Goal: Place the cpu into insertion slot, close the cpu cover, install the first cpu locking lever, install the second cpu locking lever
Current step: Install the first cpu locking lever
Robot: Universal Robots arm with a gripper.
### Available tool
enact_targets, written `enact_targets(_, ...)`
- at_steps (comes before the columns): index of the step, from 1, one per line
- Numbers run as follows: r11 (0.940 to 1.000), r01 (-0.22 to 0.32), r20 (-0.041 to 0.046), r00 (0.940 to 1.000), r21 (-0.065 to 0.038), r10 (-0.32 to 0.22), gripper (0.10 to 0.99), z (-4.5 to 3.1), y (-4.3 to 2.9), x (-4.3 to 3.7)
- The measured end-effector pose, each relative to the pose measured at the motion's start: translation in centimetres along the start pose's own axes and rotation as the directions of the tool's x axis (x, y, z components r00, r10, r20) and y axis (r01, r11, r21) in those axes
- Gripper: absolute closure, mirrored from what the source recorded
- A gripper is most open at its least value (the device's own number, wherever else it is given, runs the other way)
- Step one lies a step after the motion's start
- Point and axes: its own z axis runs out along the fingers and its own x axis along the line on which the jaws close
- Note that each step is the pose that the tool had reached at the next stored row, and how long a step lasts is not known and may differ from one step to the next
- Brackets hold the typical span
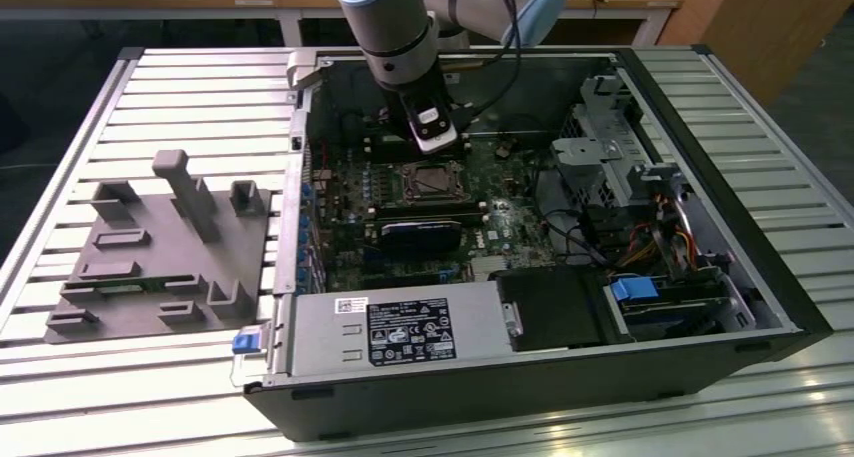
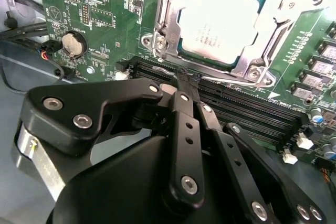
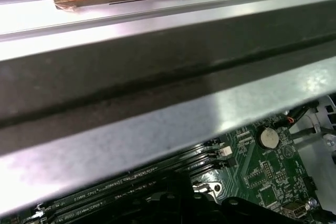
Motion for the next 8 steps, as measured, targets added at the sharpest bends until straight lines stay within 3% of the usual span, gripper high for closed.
enact_targets(8, 1.0, -0.009, 0.0031, 1.0, 0.004, 0.009, 0.984, 0.37, -0.09, 0.08)
